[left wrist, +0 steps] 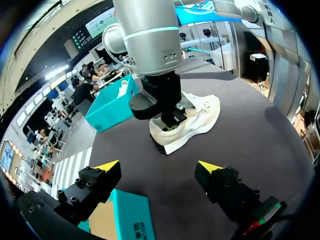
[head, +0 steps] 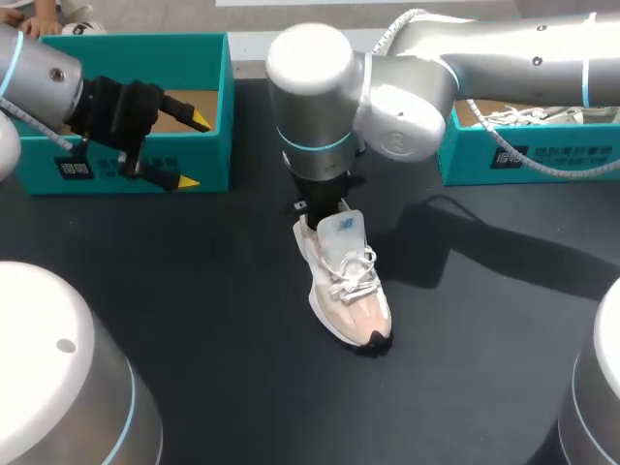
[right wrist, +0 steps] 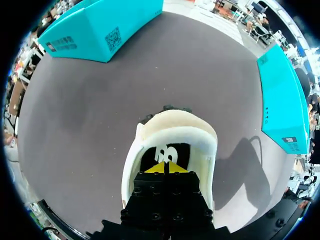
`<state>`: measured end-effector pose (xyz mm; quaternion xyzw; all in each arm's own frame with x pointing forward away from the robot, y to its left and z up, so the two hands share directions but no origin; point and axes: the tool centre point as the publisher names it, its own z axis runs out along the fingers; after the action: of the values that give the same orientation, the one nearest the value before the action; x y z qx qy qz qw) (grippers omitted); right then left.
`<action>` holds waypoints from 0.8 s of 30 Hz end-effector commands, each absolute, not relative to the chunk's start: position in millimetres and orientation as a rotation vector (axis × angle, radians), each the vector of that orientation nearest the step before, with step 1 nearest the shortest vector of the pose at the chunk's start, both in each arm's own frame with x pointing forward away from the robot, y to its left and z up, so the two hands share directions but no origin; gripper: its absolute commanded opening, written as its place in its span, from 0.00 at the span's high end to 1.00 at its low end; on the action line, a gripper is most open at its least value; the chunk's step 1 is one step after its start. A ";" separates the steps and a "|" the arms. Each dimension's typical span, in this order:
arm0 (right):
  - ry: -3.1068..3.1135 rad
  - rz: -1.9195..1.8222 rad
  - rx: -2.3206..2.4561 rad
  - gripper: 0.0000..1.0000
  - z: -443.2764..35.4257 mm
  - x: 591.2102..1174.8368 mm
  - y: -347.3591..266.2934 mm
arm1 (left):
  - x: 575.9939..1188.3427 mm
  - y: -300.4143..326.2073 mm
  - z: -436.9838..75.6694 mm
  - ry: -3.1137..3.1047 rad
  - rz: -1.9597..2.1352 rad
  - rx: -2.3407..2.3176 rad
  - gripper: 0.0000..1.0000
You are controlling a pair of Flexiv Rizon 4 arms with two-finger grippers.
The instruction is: Take the shoe out of the shoebox, open the shoe tongue, remove and reinsert the insole, then place the shoe into the shoebox
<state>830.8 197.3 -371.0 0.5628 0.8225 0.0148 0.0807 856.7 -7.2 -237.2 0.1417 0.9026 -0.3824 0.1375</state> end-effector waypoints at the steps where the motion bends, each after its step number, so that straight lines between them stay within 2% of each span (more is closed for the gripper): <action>1: 2.527 -0.068 1.725 1.00 -343.7 823.9 186.2 | 856.6 -7.2 -237.3 2.613 -1.104 0.411 0.00; 6: 2.592 -0.244 1.789 1.00 -336.3 801.5 179.3 | 856.6 -7.2 -237.3 2.613 -1.104 0.411 0.00; 12: 2.599 -0.281 1.815 1.00 -342.1 790.6 176.0 | 856.6 -7.2 -237.3 2.613 -1.104 0.411 0.00; 13: 2.611 -0.291 1.829 0.90 -344.6 790.0 175.8 | 856.6 -7.2 -237.3 2.613 -1.104 0.411 0.00; 14: 2.614 -0.313 1.830 0.58 -345.2 789.5 176.1 | 856.6 -7.2 -237.3 2.613 -1.104 0.411 0.00; 15: 2.609 -0.304 1.834 0.04 -345.4 789.4 176.2 | 856.6 -7.2 -237.3 2.613 -1.104 0.411 0.00; 16: 2.613 -0.302 1.845 0.00 -345.3 790.1 177.2 | 856.6 -7.2 -237.3 2.613 -1.104 0.411 0.00; 24: 2.682 -0.299 1.830 0.00 -346.1 789.5 181.2 | 856.6 -7.2 -237.3 2.613 -1.104 0.411 0.00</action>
<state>789.3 181.6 -344.9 0.5608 0.8208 -0.0926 -0.0572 856.7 -7.2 -237.2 0.1417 0.9026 -0.3825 0.1374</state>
